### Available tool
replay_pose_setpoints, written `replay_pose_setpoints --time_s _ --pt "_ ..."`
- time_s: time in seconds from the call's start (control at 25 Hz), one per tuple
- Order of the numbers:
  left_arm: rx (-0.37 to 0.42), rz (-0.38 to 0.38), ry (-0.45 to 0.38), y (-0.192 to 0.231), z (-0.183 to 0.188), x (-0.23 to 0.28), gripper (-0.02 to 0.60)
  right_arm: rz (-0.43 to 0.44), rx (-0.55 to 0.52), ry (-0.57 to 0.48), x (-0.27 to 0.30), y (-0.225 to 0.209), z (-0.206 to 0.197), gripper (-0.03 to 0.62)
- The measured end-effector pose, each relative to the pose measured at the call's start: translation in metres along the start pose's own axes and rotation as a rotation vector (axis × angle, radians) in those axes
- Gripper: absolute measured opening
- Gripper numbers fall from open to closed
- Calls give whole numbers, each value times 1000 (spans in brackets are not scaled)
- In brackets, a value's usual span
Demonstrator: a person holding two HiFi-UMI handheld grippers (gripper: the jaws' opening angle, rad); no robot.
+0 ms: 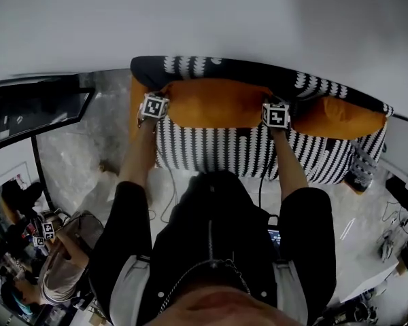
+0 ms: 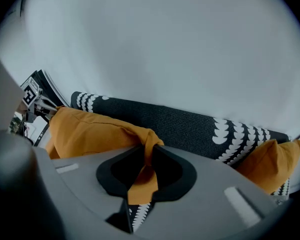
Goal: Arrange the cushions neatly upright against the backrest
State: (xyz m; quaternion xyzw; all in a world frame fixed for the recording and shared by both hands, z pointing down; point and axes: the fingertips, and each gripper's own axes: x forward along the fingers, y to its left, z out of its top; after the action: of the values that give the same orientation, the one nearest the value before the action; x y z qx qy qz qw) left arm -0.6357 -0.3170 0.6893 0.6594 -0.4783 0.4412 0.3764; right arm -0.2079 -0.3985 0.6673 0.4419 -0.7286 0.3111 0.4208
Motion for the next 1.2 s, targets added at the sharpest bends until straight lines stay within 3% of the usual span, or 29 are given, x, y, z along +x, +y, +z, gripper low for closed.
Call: replay_pose_setpoints --time_s 0.2,0.44,0.56,0.76,0.96,1.2 --pt "-28 78 -8 15 11 7 49 -47 5 0 12 -4 18 61" --pt "-91 81 -38 24 10 7 78 -32 3 44 13 -9 25 69" --pt "-116 113 -89 34 12 -2 120 -41 -12 -19 5 -12 29 106" --pt "-134 157 -115 34 -3 -29 124 -103 67 -152 -27 -28 24 133" --pt "-146 211 -118 30 -40 -59 113 -112 129 -168 -55 -28 -3 101" --pt "-85 162 -185 -31 -75 -93 52 -171 152 -158 -96 -22 -62 5"
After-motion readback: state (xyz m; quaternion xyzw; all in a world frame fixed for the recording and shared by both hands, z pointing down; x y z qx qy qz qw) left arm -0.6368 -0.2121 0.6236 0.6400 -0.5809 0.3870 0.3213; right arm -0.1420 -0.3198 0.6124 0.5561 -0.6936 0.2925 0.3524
